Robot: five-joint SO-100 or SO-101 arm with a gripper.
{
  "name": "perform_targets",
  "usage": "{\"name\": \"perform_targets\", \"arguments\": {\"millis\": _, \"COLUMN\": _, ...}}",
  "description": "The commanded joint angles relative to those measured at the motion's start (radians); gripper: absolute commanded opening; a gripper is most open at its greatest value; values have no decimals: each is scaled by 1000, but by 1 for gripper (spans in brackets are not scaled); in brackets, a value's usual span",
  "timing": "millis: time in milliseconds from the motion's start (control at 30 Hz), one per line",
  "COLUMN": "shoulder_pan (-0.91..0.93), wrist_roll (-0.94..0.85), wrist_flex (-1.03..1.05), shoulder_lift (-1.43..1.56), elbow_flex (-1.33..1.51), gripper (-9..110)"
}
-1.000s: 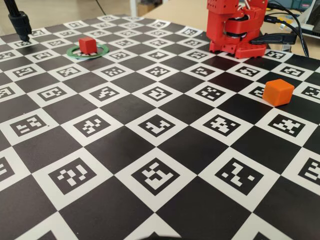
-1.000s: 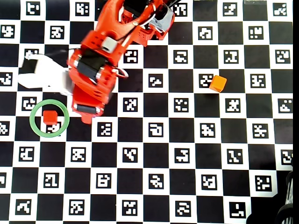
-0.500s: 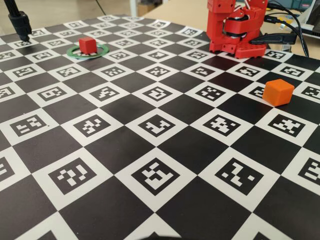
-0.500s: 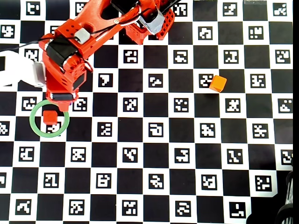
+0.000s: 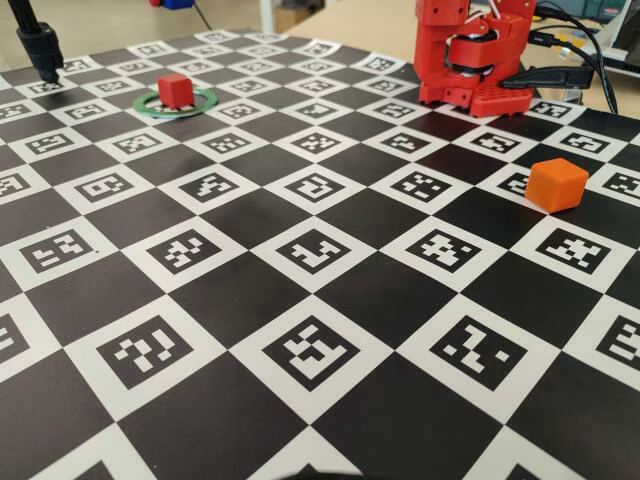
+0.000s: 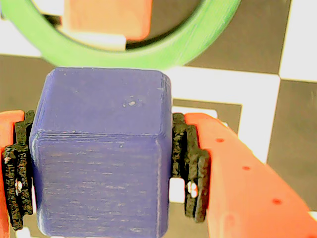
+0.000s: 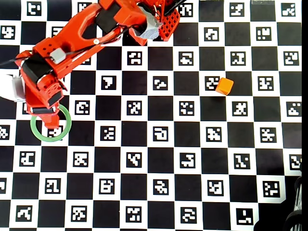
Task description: Grab the red cube then put it in the green circle then put the blue cube on top and finally the orange cube on top
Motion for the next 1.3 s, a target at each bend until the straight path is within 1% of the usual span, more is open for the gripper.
{"name": "perform_targets", "arguments": {"millis": 0, "shoulder_pan": 5, "wrist_roll": 28, "wrist_flex": 100, "shoulder_lift": 18, "elbow_flex": -110, "gripper": 8}}
{"name": "perform_targets", "arguments": {"millis": 400, "shoulder_pan": -25, "wrist_roll": 92, "wrist_flex": 69, "shoulder_lift": -41, "elbow_flex": -126, "gripper": 8}}
{"name": "perform_targets", "arguments": {"millis": 967, "shoulder_pan": -3, "wrist_roll": 115, "wrist_flex": -103, "shoulder_lift": -41, "elbow_flex": 58, "gripper": 8}}
{"name": "perform_targets", "arguments": {"millis": 1167, "shoulder_pan": 3, "wrist_roll": 124, "wrist_flex": -209, "shoulder_lift": 20, "elbow_flex": 181, "gripper": 8}}
{"name": "perform_targets", "arguments": {"millis": 1267, "shoulder_pan": 3, "wrist_roll": 132, "wrist_flex": -222, "shoulder_lift": 26, "elbow_flex": 195, "gripper": 8}}
